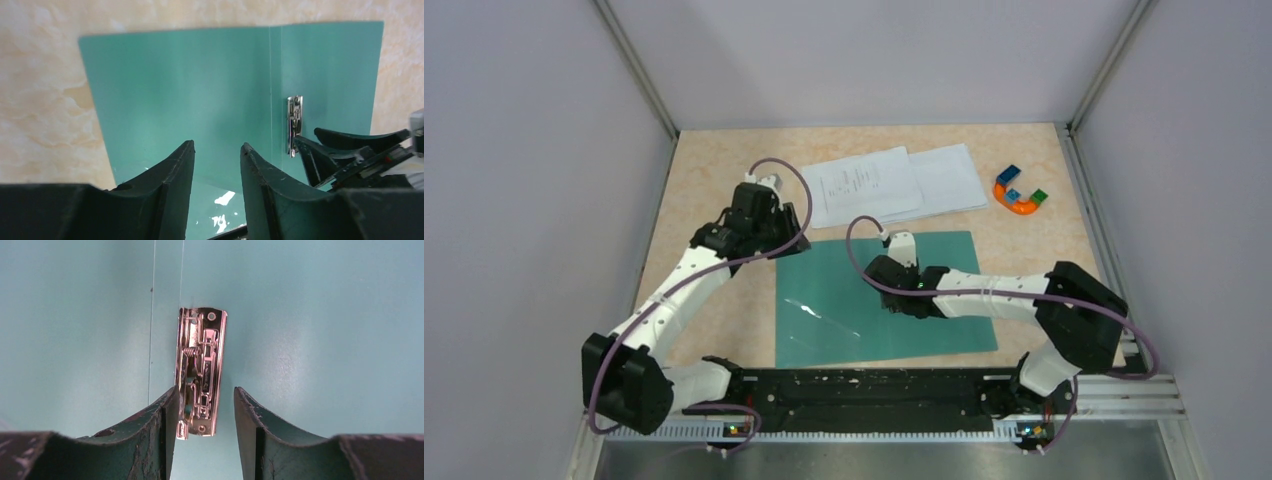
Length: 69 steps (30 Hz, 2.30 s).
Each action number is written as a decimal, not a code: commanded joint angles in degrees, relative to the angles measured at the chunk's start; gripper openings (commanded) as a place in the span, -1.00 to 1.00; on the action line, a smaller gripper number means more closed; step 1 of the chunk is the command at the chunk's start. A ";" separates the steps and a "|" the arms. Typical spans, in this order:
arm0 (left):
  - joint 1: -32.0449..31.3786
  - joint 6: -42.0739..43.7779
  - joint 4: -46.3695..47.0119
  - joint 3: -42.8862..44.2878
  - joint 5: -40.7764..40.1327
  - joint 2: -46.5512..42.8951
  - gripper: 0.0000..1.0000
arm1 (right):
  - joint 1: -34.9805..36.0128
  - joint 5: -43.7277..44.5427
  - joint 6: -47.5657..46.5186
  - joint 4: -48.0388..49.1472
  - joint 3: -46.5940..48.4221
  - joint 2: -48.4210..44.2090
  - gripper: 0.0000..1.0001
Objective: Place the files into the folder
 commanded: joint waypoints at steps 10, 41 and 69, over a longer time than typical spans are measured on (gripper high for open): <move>-4.84 -7.85 13.31 -7.83 9.38 6.94 -0.33 | -0.93 -5.86 0.05 4.31 -6.12 -9.06 -0.21; -19.00 -33.92 10.36 -28.76 -23.12 1.69 -0.71 | 0.83 -10.03 1.31 -1.20 -0.67 -2.08 -0.63; -19.00 -35.41 8.76 -28.58 -24.90 3.83 -0.73 | 1.85 -11.18 2.34 -0.85 -2.13 -1.78 -0.73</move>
